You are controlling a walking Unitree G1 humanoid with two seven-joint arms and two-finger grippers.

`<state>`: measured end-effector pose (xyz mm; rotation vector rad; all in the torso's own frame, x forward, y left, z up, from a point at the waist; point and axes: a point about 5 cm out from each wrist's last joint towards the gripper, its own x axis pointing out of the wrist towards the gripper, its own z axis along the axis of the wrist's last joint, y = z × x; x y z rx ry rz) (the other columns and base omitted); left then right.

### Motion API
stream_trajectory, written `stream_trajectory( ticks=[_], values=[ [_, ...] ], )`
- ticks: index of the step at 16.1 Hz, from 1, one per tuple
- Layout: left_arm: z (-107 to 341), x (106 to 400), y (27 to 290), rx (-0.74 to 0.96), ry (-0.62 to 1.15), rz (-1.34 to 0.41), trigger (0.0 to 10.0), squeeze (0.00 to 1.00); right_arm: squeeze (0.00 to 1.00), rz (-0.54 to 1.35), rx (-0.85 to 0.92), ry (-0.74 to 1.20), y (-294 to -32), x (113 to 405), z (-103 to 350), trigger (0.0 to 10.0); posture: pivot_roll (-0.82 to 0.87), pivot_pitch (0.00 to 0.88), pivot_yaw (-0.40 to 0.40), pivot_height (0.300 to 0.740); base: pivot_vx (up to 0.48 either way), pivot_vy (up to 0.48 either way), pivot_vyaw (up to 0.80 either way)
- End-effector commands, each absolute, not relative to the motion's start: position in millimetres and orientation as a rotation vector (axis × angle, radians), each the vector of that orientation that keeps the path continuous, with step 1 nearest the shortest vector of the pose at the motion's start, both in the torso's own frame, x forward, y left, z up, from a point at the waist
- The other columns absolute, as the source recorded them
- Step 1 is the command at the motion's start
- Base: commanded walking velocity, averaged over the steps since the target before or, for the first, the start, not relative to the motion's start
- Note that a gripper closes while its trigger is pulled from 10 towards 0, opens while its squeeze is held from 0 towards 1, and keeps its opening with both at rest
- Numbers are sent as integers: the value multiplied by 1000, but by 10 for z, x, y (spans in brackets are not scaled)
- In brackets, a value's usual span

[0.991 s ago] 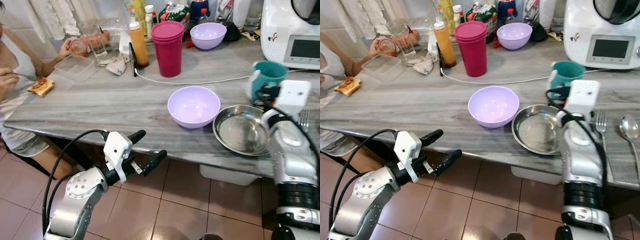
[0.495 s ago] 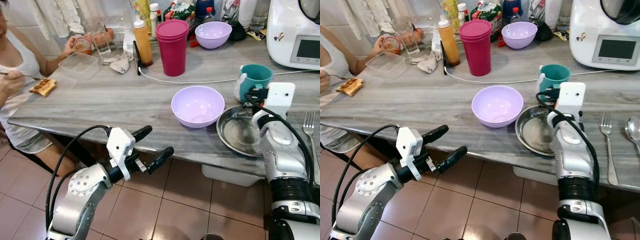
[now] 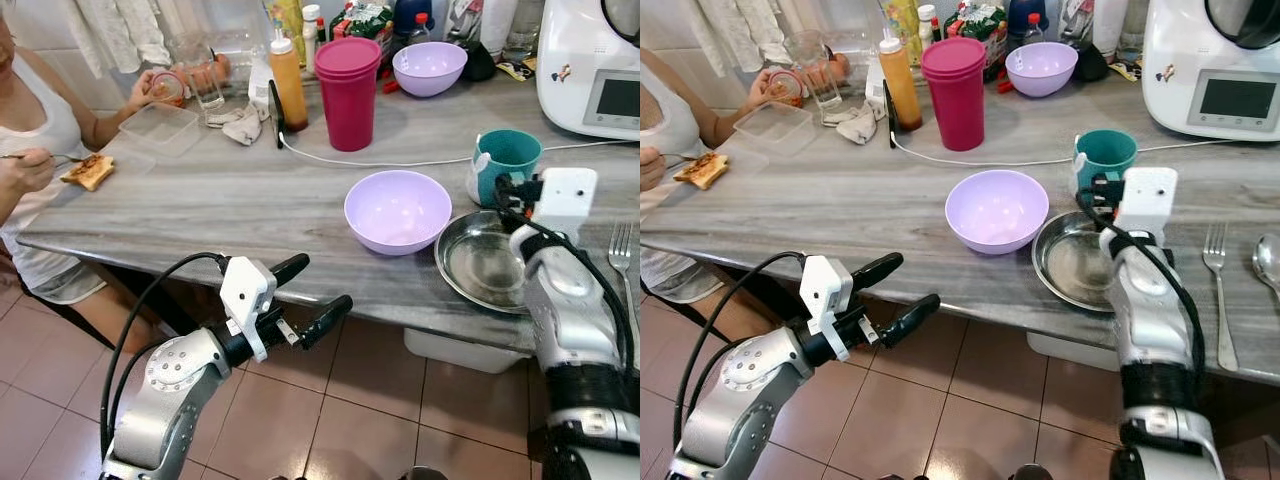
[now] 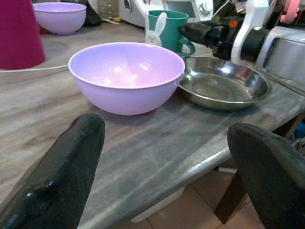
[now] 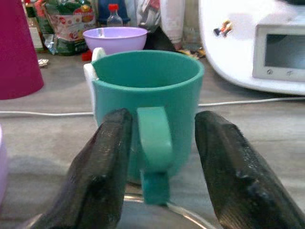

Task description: Setting the table

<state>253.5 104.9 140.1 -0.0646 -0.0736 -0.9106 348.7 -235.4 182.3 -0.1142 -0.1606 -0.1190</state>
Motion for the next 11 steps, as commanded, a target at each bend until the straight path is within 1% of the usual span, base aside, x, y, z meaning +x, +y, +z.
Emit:
stream_trajectory(
  ticks=[1, 6, 8, 11],
  values=[
    [1399, 2555, 1078, -44, -74, -897, 10000, 0, 1000, -123, -148, -182, -2334, 3467, 1876, 10000, -214, 109, 130, 740, 0, 0, 0],
    [1401, 2598, 1070, -48, -89, -875, 10000, 0, 1000, -193, -209, -261, -2425, 3338, 2043, 10000, -227, 91, 127, 740, 0, 0, 0],
    [1431, 2637, 1079, -50, -105, -858, 10000, 0, 1000, -190, -217, -297, -2391, 3282, 2128, 10000, -231, 82, 127, 740, 0, 0, 0],
    [1505, 2715, 1113, -60, -156, -786, 10000, 0, 1000, -175, -235, -340, -2255, 3147, 2192, 10000, -233, 60, 124, 740, 0, 0, 0]
  ],
)
